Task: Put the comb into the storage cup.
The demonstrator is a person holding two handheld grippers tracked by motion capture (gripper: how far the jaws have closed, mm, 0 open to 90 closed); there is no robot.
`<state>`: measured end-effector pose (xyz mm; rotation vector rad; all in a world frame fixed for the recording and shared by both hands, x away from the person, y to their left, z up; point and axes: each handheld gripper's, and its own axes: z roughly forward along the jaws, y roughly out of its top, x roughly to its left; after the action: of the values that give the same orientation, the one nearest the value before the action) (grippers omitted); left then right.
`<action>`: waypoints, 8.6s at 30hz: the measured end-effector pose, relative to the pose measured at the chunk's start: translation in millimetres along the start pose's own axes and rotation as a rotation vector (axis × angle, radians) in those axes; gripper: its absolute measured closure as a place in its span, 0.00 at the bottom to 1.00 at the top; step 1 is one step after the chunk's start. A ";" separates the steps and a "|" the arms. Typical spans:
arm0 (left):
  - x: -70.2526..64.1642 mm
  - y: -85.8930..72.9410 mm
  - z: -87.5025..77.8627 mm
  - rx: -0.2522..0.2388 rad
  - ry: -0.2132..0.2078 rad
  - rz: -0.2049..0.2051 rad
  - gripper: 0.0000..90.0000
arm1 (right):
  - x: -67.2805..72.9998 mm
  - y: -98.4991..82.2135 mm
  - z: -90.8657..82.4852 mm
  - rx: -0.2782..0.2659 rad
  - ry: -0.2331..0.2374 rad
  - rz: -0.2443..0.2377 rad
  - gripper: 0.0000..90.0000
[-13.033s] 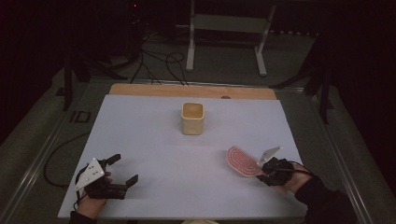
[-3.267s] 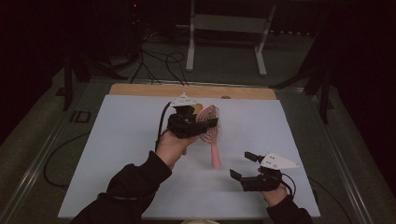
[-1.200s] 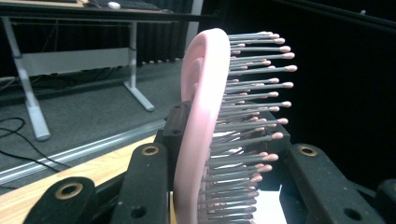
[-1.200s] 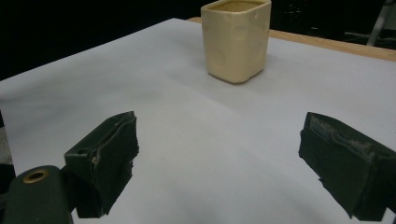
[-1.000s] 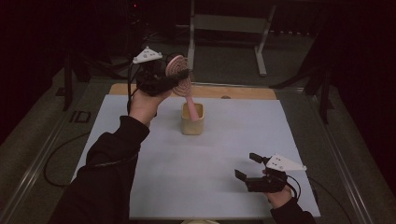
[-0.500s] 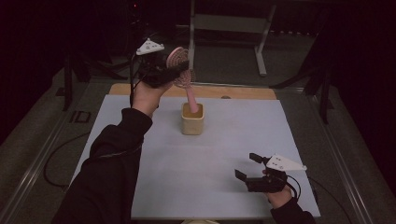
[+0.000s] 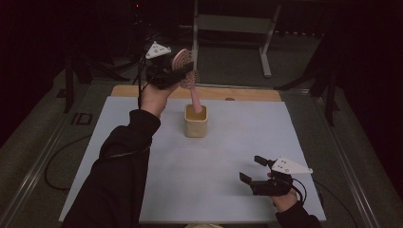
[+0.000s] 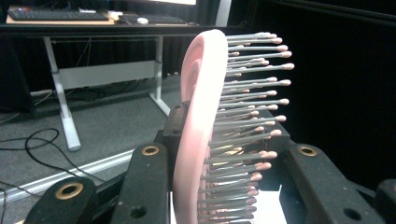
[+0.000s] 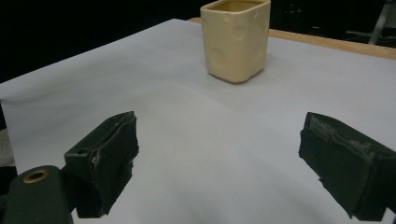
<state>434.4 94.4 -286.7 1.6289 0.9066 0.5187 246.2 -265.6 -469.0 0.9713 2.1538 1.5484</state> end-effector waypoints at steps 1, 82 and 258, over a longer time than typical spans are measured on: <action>0.3 -1.0 0.9 0.000 0.003 0.001 0.73 | 0.2 0.0 0.0 0.002 -0.001 0.001 0.12; 24.8 -88.8 56.9 0.118 0.011 -0.131 0.73 | -1.0 -2.7 2.1 0.017 0.001 0.005 0.12; 35.0 -146.0 -67.2 0.274 -0.188 0.052 0.00 | -2.0 -0.7 3.0 0.014 0.002 0.029 0.12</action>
<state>364.1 171.8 -413.6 1.9181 0.8227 0.2777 249.2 -264.9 -471.0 1.0101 2.1634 1.5504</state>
